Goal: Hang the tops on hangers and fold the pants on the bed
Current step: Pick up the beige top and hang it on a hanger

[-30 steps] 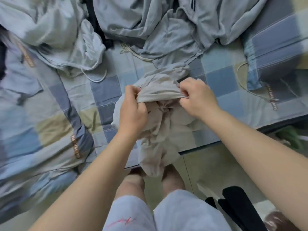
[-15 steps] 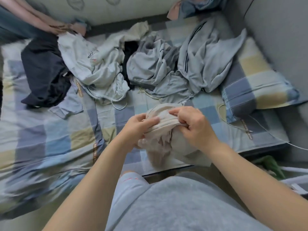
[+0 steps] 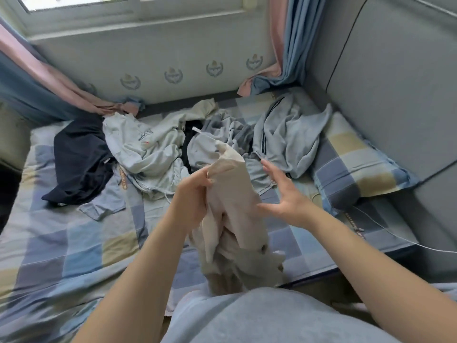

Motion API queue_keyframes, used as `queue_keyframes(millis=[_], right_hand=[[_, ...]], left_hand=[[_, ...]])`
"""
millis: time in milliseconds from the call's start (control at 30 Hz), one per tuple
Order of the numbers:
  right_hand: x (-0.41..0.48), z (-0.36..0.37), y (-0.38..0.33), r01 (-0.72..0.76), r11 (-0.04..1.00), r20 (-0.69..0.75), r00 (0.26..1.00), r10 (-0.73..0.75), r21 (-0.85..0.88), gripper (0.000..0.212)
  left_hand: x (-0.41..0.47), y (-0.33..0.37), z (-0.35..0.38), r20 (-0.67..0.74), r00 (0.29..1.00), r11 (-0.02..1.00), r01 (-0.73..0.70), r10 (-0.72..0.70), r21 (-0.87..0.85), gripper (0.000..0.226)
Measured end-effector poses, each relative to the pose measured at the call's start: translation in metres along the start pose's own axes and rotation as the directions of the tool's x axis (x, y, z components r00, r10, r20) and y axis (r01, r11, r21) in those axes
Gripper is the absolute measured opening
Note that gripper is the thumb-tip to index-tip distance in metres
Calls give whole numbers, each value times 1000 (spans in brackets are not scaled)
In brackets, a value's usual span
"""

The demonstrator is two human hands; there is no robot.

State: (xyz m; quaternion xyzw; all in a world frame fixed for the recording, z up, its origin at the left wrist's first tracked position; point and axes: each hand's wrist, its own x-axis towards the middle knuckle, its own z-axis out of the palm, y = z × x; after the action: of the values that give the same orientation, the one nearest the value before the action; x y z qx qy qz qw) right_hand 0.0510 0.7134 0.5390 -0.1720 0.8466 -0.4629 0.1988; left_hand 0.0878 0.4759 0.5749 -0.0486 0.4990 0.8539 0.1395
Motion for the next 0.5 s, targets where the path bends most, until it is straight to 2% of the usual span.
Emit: queue_keyframes(millis=[67,133,233,300,367,433,500], right_hand=[[7,1,-14,13,999,35,999,-14,30,106],[13,4,-27,-27,994,58,998,21,108,100],[20,2,-36,-56,958,178,984,5,281,68],[20,-1,-36,-71,908,240,970,-34,412,45],[19,-4,-35,-65,876,210,977,-42,478,31],[19,-7,-35,-50,865,108,994,-4,499,20],[20,-10,-39,-3,848,-26,999,20,530,31]], left_hand=[[-2,10,3,94,995,1000,20,-19,-3,49],[-2,19,7,152,987,999,41,-44,24,46],[-1,31,11,121,992,998,34,-40,51,42],[-2,37,11,75,997,997,14,-20,75,31],[-1,39,8,29,1000,996,-2,-1,87,11],[2,39,3,14,1000,993,-6,4,120,8],[4,36,-1,15,1000,982,12,-16,189,13]])
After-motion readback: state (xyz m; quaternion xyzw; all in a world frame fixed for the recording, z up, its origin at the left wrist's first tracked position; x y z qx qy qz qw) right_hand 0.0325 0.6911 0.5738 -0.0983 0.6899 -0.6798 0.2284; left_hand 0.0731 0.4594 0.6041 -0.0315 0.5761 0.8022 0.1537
